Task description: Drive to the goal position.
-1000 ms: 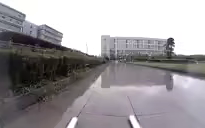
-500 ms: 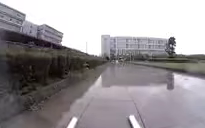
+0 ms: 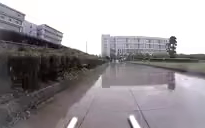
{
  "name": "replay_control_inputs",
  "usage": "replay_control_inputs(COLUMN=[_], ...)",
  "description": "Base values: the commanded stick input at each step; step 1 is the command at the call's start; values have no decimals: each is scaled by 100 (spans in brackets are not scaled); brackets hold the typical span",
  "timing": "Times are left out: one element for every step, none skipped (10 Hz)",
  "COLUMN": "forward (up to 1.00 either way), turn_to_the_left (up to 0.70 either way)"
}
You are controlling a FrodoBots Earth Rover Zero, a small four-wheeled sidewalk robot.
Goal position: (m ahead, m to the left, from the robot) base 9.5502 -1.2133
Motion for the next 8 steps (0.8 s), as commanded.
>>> replay_control_inputs(forward=[70,70,70,70,70,70,70,70], turn_to_the_left=[0,0,0,0,0,0,0,0])
